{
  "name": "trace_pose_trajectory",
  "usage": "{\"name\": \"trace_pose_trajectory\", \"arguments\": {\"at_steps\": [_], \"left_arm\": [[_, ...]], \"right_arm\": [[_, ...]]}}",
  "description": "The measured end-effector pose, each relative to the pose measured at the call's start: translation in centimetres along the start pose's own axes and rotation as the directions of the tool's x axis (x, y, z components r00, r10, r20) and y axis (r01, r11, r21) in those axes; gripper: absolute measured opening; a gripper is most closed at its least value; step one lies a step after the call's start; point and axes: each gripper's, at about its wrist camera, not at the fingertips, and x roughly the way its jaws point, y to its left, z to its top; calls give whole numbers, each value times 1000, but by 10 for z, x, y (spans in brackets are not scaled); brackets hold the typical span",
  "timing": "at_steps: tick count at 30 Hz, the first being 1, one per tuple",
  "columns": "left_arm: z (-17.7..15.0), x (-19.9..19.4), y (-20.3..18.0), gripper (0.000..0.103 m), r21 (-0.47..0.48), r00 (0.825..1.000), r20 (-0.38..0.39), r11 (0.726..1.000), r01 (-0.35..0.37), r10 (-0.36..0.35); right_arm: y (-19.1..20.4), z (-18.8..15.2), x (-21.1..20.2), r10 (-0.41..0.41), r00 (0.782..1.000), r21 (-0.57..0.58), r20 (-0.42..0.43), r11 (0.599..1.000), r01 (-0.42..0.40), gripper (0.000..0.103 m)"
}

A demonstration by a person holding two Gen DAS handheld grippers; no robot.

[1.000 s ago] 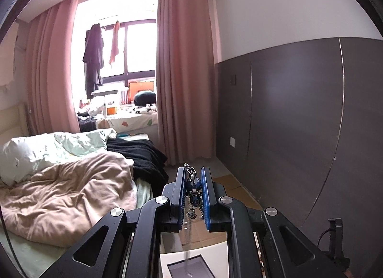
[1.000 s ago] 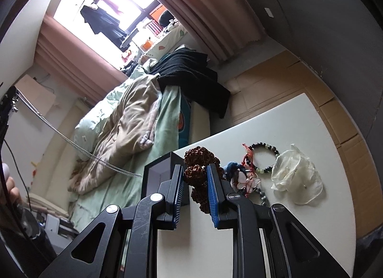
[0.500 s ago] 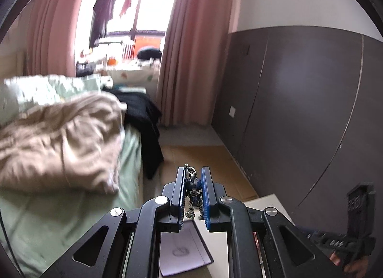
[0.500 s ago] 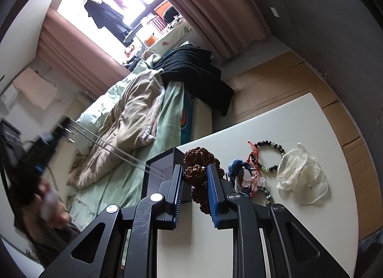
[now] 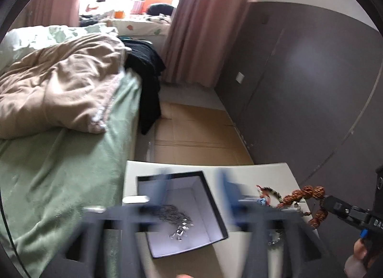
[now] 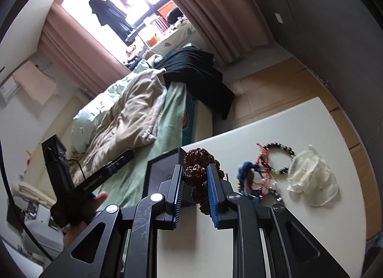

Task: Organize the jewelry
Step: 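Carry the chain with the left gripper into the black box while the right drops the brown bracelet there, then move the left gripper to the blue beaded bracelet and close on it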

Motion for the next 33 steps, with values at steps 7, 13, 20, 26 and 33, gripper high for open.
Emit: {"name": "trace_pose_trajectory", "arguments": {"at_steps": [7,13,20,26,33], "left_arm": [[7,-31,30,94,-106,998,68,994,6,1],[14,-40,56,94,-175,997,80,984,21,-7],[18,-52,71,94,-204,992,125,979,19,6],[17,-46,61,94,-178,993,115,984,30,-9],[12,-37,27,94,-95,994,95,994,58,-49]], "right_arm": [[25,0,23,84,996,6,17,996,-84,21],[50,-3,49,152,988,13,16,988,-152,21],[60,-7,100,142,985,35,-103,990,-139,30],[35,-1,70,-12,1000,40,-29,999,13,64],[2,8,25,-143,990,75,9,987,142,64]]}}
